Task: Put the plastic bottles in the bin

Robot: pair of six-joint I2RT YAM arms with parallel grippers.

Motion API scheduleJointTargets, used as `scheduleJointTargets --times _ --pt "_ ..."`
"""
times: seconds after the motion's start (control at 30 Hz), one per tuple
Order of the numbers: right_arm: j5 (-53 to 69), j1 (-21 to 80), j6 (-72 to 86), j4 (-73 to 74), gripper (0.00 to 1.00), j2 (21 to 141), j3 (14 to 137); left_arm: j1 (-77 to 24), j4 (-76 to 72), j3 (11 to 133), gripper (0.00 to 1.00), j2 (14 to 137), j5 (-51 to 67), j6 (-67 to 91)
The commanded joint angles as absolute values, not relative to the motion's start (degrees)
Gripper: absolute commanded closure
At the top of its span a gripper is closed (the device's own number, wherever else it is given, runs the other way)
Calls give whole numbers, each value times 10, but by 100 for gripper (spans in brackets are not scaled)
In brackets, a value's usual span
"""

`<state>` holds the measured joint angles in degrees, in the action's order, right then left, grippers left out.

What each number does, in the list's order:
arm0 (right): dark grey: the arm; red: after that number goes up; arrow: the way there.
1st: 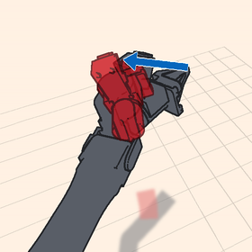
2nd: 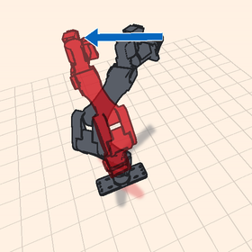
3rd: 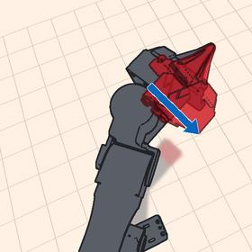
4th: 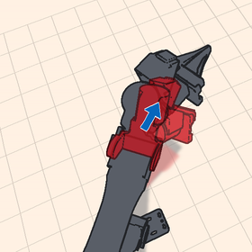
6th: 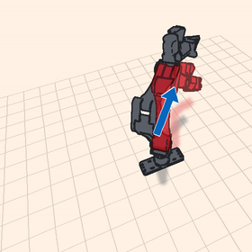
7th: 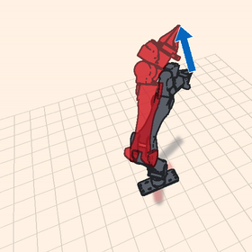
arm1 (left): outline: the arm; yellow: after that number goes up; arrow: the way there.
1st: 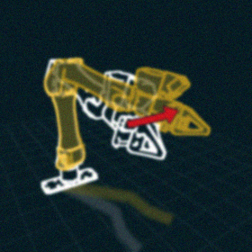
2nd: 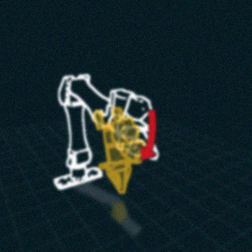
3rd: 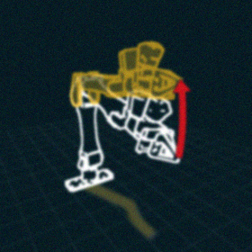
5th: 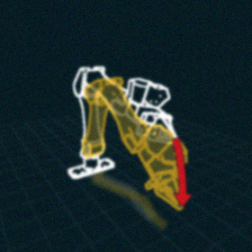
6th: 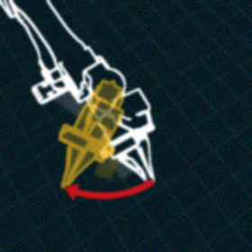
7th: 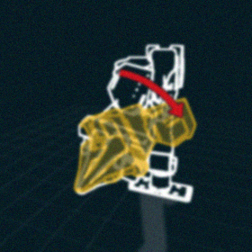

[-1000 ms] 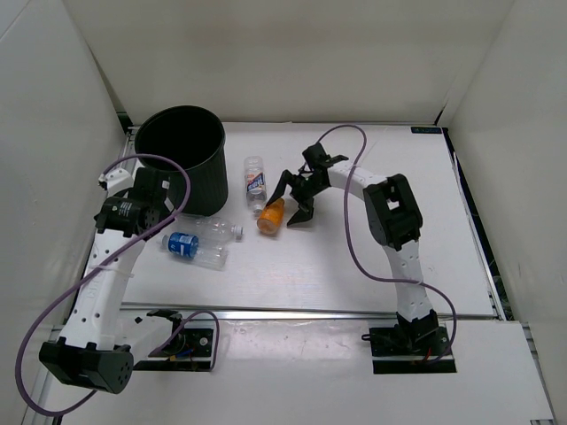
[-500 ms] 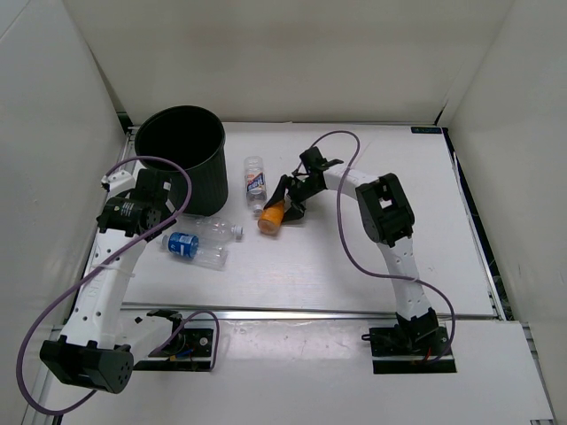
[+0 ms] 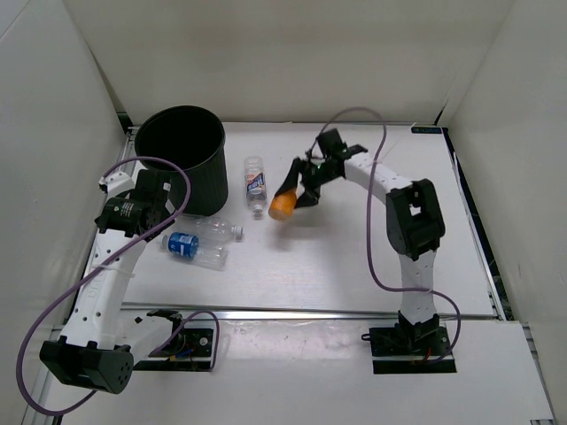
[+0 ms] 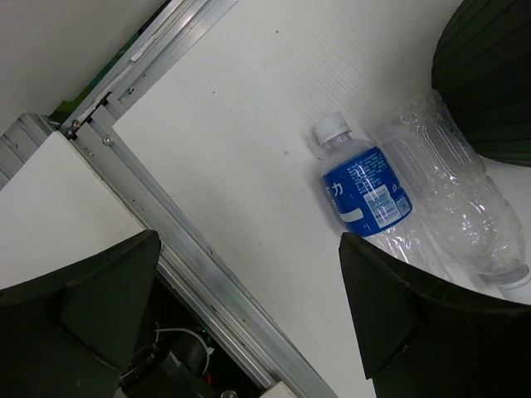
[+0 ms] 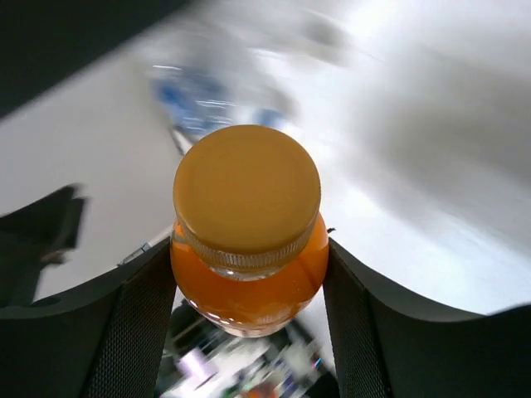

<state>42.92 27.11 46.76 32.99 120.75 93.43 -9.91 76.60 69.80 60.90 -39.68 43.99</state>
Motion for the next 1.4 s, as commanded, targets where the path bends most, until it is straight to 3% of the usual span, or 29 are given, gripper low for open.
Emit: scheduleJointTargets --times 0.0,0.13,0.2,0.3,0.47,0.9,1.37 --pt "435 267 444 320 84 1142 1066 -97 773 702 0 596 -419 458" --pt "480 273 490 298 85 1246 1326 -91 773 697 0 596 -419 463" --pt "529 279 578 199 85 1295 1432 -86 773 697 0 602 -412 463" --pt "550 284 657 25 85 1304 1399 -86 778 684 0 609 -392 463" --pt "526 297 693 -55 87 1348 1451 -86 794 684 0 625 -346 463" --pt "359 334 541 -99 88 1293 1451 -86 809 737 0 641 -274 406" --pt "211 457 295 -47 88 1298 1458 -98 815 733 0 647 -229 390"
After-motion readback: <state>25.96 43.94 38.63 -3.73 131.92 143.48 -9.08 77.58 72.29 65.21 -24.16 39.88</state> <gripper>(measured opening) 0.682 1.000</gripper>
